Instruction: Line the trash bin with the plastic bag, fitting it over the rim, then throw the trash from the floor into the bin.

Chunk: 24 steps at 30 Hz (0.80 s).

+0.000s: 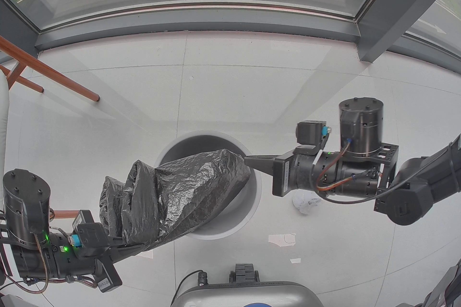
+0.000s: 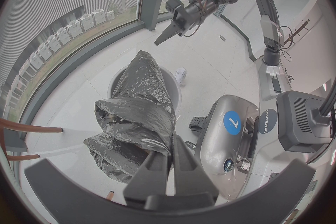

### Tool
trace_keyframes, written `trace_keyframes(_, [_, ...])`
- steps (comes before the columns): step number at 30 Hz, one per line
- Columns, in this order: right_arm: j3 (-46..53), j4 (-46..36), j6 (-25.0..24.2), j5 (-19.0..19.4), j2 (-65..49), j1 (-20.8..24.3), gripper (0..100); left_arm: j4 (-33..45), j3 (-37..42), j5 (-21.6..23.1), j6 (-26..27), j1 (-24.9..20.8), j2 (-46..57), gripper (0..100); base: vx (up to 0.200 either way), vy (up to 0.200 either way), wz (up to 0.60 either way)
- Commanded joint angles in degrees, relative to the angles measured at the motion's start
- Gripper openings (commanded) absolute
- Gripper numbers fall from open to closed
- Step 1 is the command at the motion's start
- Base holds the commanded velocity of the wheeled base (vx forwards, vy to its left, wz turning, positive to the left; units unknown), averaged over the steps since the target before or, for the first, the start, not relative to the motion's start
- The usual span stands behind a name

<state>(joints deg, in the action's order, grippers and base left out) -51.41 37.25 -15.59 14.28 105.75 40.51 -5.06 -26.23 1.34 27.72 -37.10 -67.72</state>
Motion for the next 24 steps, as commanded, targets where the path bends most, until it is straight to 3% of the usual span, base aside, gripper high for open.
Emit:
trace_keyframes(1, [-3.0, -0.1, -0.1, -0.2, 5.8, 1.7, 0, 0.0, -0.1, 0.1, 0.0, 0.0, 0.0, 0, 0.0, 0.0, 0.0])
trace_keyframes(9, [-9.1, 0.0, -0.1, -0.3, 14.5, 4.1, 0, 0.0, -0.6, 0.1, -0.2, 0.1, 0.0, 0, 0.0, 0.0, 0.0])
trace_keyframes(24, [-9.4, 0.5, -0.1, -0.3, 18.0, 7.4, 0, -0.1, 0.4, -0.2, -0.3, 0.3, -0.1, 0, 0.0, 0.0, 0.0])
